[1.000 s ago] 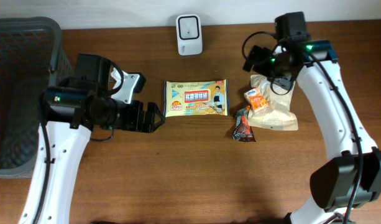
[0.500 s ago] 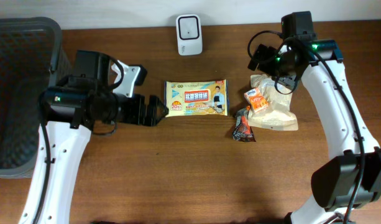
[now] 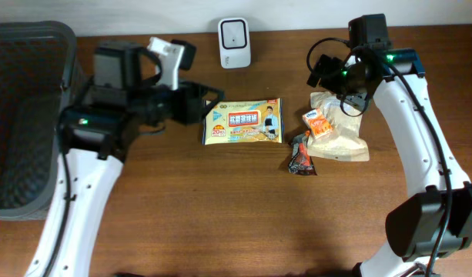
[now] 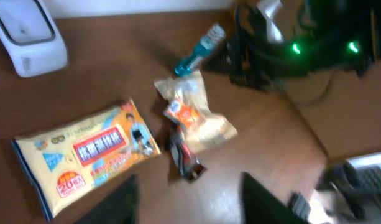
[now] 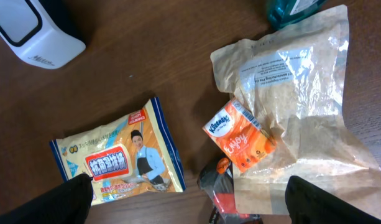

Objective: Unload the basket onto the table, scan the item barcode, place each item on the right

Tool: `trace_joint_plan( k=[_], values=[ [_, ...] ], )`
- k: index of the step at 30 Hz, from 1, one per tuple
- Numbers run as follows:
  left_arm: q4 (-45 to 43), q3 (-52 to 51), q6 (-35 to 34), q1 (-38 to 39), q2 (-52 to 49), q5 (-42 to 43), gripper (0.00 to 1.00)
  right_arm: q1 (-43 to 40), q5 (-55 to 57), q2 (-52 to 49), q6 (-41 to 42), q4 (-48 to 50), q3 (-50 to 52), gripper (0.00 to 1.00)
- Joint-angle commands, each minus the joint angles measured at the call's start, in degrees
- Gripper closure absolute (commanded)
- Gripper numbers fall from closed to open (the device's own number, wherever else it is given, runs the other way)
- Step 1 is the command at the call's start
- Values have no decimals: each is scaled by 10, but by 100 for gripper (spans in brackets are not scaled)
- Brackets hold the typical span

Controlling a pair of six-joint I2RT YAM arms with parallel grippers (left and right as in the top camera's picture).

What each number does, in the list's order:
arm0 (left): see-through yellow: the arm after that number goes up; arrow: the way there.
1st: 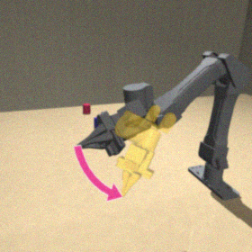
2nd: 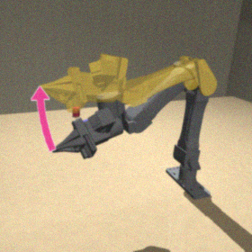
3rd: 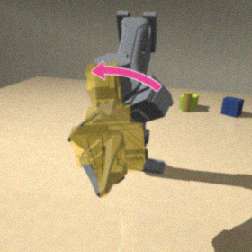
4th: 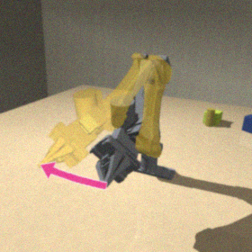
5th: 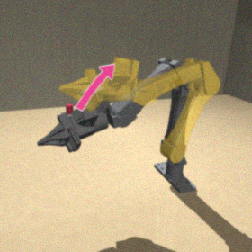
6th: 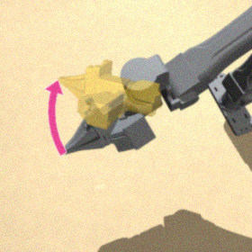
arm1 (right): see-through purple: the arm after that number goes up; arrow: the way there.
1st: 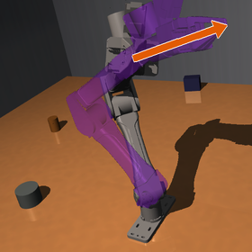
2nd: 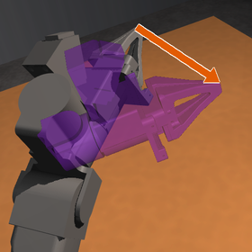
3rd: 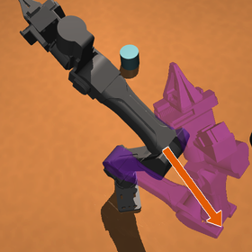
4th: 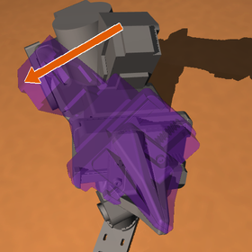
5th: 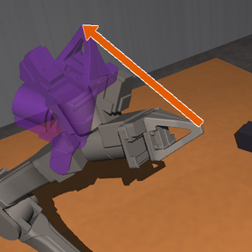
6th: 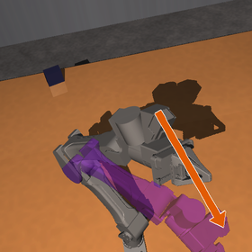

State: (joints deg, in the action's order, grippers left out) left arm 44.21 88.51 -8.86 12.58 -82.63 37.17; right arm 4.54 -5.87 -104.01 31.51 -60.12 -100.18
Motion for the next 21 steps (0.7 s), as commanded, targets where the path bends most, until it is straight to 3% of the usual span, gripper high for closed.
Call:
trace_joint_plan(
  k=[1, 3, 8, 21],
  values=[
    [-42, 5, -87, 50, -40, -236, 66, -1, 5, 3, 3, -1, -2, 2],
    [-73, 5, -87, 79, -78, -312, 76, -1, 5, 3, 3, -1, -2, 2],
    [-92, 5, -87, 109, -181, -380, 100, -1, 5, 3, 3, -1, -2, 1],
    [-117, 5, -128, 109, -385, -385, 100, -1, 5, 3, 3, -1, -2, 2]
  ],
)
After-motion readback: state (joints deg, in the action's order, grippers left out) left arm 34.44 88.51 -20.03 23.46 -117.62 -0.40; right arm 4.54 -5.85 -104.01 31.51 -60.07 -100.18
